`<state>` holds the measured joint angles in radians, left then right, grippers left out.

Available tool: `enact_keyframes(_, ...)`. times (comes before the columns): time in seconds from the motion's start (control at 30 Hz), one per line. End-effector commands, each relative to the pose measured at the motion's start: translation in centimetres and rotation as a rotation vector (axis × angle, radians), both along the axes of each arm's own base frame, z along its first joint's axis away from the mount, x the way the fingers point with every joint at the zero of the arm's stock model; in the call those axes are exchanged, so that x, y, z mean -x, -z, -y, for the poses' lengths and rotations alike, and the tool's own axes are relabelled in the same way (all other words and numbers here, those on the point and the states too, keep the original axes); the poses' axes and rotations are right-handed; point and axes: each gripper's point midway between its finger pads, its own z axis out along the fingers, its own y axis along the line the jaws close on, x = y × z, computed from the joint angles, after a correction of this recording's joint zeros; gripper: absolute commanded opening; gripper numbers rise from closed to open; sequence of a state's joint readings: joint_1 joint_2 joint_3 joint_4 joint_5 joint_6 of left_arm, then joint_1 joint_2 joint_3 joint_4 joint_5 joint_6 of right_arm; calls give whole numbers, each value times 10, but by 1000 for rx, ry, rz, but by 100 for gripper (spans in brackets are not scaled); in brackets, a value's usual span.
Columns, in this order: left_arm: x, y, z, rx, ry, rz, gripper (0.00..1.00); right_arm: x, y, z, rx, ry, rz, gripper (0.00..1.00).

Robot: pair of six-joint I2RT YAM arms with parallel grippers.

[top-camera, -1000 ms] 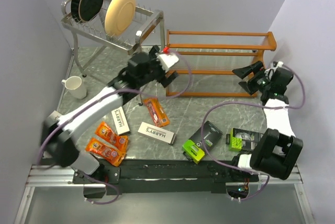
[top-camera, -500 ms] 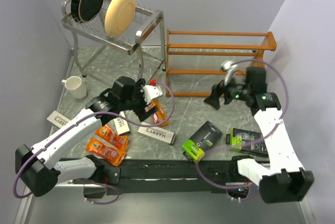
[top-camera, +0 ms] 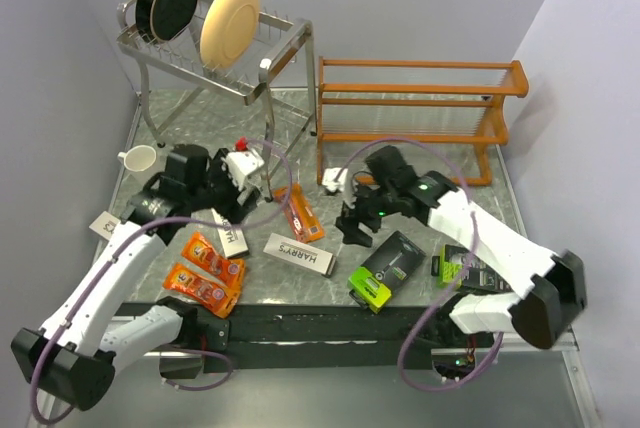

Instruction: Place and organize the shaving razors onto the shelf

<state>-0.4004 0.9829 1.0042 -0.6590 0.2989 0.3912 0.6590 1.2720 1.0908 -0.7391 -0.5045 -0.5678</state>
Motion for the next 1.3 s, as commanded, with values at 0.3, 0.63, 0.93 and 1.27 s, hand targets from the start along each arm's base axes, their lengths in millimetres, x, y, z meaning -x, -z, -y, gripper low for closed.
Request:
enact_keyframes(0.3,6,94,0,-83,40,-209,1,28,67,-13,294,-272,21,9)
enact_keyframes(0.63,1,143,7,-137,123,-267,1,30,99,-9,395,-299,-14,6)
enact_keyframes(0.93,14,171,4,-166,188,-297,1,42,116,-19,392,-314,-121,6)
enact_keyframes(1.27,22,190,10,-138,233,-327,1,31,109,-55,279,-248,-125,6)
